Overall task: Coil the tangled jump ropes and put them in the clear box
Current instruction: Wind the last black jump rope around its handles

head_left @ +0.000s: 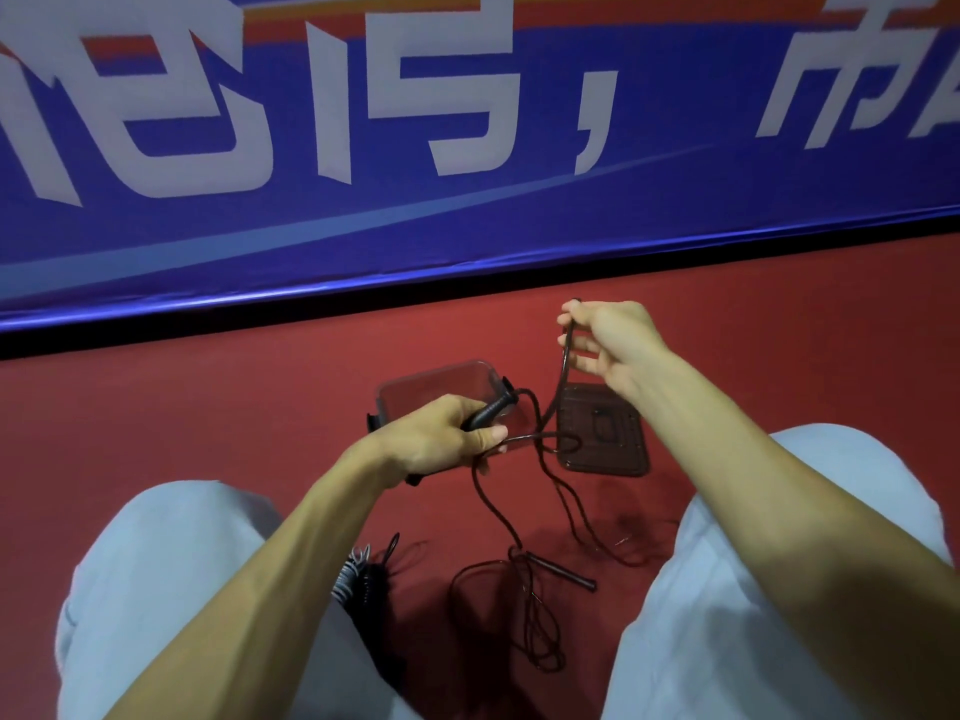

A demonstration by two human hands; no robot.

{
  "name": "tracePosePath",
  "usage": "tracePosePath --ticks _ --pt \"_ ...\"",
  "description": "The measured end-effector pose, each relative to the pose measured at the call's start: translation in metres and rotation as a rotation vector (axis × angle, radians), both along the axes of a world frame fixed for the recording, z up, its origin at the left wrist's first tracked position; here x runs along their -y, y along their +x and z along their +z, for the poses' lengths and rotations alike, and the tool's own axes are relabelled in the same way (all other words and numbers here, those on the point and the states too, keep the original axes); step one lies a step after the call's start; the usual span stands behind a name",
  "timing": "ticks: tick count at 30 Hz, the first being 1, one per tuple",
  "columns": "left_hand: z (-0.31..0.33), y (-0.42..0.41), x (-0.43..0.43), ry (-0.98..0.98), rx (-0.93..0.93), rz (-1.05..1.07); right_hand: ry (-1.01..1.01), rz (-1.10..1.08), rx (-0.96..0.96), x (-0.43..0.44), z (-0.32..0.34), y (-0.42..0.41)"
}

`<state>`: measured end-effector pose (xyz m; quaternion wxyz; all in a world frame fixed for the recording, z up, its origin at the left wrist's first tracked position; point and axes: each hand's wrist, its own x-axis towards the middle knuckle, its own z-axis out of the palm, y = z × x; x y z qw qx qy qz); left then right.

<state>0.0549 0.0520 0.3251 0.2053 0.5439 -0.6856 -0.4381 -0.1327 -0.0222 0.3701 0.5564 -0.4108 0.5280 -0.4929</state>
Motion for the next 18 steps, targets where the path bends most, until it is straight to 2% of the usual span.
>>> tracePosePath --ticks 4,6,9,12,14,18 --pt "-0.008 0.009 0.007 -0.044 0.377 0.009 0.003 -0.132 0.090 0.004 0.000 -0.003" --pt "-0.014 0.010 0.009 -0.021 0.396 -0.014 -0.033 -0.151 0.093 0.005 0.001 -0.004" --pt "-0.015 0.006 0.010 0.076 0.215 0.097 -0.079 -0.068 0.062 0.000 0.002 0.001" --pt "-0.014 0.003 0.012 0.158 -0.179 0.305 -0.096 0.019 0.033 -0.005 0.002 0.007" --pt "-0.013 0.001 0.013 0.167 -0.376 0.369 -0.081 0.066 0.075 -0.007 0.003 0.009" --pt "-0.006 -0.007 0.008 0.106 -0.552 0.350 -0.044 0.189 0.175 -0.011 0.004 0.014"
